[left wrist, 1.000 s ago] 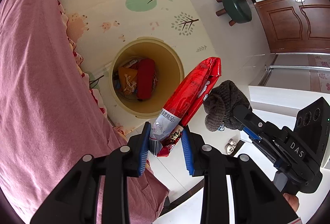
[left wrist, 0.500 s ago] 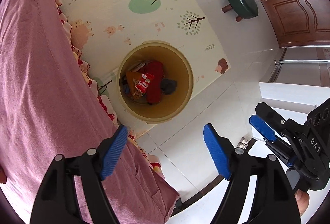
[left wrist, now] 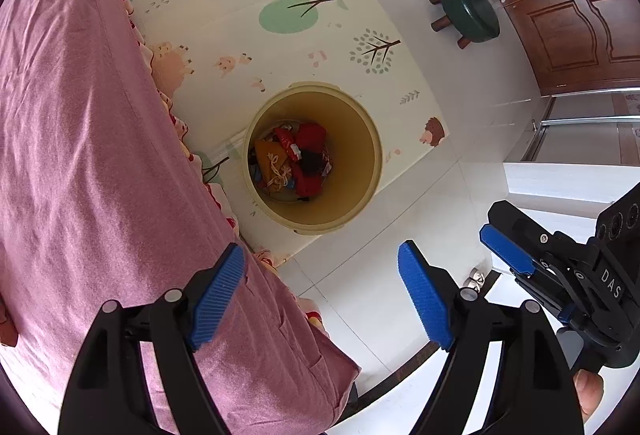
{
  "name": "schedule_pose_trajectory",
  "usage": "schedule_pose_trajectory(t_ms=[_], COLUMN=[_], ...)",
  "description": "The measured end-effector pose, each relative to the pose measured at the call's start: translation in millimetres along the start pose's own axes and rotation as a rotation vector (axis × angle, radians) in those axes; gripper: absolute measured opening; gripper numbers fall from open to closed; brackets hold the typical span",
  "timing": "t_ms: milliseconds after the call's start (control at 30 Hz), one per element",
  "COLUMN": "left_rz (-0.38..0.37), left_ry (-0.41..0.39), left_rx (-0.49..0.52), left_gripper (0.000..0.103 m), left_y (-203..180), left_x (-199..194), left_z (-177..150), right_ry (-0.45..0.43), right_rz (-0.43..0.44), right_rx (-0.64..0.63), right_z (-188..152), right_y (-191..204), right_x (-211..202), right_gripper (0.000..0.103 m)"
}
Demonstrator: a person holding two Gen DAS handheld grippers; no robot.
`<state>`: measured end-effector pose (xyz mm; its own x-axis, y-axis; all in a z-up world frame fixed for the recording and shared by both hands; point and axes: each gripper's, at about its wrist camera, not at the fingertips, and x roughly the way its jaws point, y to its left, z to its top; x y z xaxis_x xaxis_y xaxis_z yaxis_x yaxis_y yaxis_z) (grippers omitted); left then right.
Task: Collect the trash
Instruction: 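Move both open tools back over the brown and orange socks on the bed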
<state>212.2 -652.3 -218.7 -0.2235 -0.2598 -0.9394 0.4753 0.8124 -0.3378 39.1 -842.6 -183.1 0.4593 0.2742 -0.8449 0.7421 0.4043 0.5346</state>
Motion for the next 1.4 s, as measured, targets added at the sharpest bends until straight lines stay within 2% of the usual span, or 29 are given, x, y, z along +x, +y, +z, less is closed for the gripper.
schedule_pose_trajectory(t_ms=[233, 500, 767, 1033, 1400], left_rz=[0.005, 0.016, 0.041, 0.064, 0.064], left_ry=[-0.044, -0.092, -0.132, -0.189, -0.228], left_rx=[-0.044, -0.123, -0.244, -0.409, -0.547], left_gripper=[0.079, 0.079, 0.079, 0.079, 0.079], left_y=[33.9, 89.9, 171.1, 257.6, 333.1], left_x=[-24.9, -53.0, -84.2, -115.4, -134.9], left_z=[-28.5, -73.2, -130.8, -188.6, -229.0], right_ry=[0.050, 0.141, 0.241, 0.326, 0.420], right_rz=[0.006, 0.000, 0.006, 0.024, 0.027], right_rx=[-0.071, -0.208, -0.353, -0.480, -0.624], right_z=[-33.5, -90.1, -154.6, -213.5, -272.0], right_y=[33.3, 86.9, 150.7, 215.4, 288.2], right_x=[10.3, 34.6, 68.2, 106.4, 152.1], right_gripper=[0.055, 0.055, 0.055, 0.055, 0.056])
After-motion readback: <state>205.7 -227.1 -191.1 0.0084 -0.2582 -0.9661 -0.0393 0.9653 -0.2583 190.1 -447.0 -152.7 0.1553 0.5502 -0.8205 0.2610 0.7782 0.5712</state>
